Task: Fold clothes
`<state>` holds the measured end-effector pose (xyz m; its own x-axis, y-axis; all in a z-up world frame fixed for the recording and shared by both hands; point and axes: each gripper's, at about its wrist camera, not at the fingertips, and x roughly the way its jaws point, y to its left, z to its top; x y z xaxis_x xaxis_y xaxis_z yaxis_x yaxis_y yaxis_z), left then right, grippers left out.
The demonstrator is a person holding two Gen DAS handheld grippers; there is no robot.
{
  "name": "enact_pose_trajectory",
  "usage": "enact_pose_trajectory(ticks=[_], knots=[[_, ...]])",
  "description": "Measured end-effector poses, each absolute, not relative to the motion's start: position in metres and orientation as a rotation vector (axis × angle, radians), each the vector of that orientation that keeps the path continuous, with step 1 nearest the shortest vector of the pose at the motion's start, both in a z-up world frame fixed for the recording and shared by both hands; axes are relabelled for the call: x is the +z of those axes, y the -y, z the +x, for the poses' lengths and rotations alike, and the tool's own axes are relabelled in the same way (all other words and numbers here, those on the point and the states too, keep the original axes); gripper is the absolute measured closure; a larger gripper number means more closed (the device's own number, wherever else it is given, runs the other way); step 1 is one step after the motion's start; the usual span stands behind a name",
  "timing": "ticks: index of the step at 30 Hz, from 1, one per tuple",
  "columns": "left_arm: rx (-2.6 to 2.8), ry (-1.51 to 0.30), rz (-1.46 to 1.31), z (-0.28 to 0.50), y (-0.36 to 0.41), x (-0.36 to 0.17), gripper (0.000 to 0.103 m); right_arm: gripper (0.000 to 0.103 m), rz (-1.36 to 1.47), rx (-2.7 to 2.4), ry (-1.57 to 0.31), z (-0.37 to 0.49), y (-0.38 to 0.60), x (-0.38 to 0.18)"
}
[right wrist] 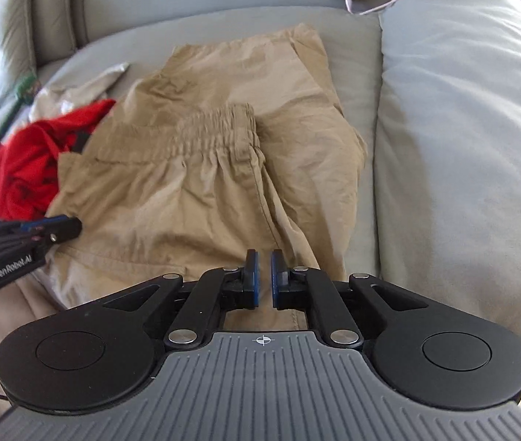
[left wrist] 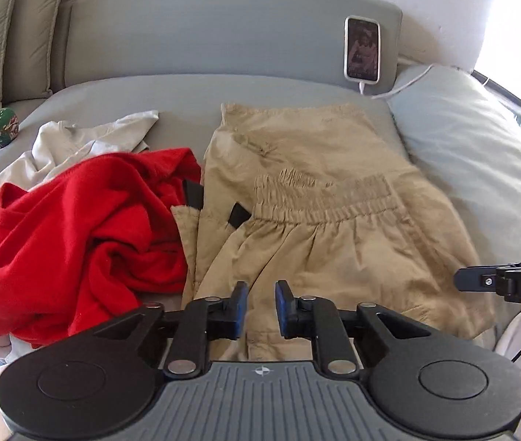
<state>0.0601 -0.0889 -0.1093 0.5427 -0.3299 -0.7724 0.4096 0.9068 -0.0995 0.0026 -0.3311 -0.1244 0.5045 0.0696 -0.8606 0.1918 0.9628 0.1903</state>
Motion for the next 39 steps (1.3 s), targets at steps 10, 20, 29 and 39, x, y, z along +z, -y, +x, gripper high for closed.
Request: enact_pose_trajectory(ticks=[10, 20, 29, 39], knots=[[-0.447, -0.914, 0.055, 0.126, 0.14, -0.121, 0.083, 0.095, 0.244, 0.003, -0.944, 0.087, 0.316, -0.113], [-0.468, -0.975, 0.085, 0.129, 0.138, -0.127, 0.075, 0.094, 0.262, 0.01, -1.046, 0.107, 0.329, -0.146], [-0.585, -1.013, 0.008, 0.103, 0.144, -0.088, 0.06, 0.05, 0.464, -0.031, -0.871, 0.028, 0.399, -0.042], [-0.641, -0.98, 0.049, 0.146, 0.214, -0.142, 0.081, 0.025, 0.417, -0.141, -0.866, 0.081, 0.464, -0.065]])
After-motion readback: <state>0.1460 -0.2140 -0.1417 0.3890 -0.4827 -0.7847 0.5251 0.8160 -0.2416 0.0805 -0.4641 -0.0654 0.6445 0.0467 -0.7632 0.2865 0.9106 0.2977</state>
